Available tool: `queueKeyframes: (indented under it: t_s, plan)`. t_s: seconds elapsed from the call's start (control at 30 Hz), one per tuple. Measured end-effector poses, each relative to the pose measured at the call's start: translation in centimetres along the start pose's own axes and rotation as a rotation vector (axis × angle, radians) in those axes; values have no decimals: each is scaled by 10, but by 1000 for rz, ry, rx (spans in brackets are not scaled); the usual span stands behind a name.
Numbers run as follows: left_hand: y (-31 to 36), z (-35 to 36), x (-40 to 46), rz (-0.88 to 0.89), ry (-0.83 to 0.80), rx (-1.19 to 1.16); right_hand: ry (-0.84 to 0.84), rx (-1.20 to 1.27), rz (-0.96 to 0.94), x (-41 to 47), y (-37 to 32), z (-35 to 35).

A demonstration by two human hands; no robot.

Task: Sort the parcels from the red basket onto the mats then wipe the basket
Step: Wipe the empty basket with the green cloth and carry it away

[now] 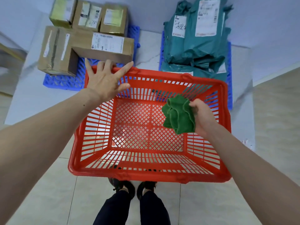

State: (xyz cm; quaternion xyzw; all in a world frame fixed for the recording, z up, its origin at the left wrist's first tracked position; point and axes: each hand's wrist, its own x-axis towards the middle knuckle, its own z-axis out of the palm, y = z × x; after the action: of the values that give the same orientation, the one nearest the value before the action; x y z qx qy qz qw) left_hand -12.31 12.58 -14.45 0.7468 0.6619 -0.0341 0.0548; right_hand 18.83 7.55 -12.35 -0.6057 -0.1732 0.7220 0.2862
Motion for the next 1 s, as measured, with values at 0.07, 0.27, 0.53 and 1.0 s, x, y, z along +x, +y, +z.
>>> queueKeyframes:
  t_s: [0.07,0.27,0.53,1.0]
  plan:
    - [3,-3,0,-29,-24,9,59,-117,-78,-11,-8,-6]
    - [13,-11,-4,-122,-68,6,482,-976,-464,-39,-21,-37]
    - [19,-20,-7,-155,-90,66,690,-1177,-465,-44,-15,-71]
    - [-12,-19,-111,-539,-195,-196,689,-976,-249,-51,-20,-66]
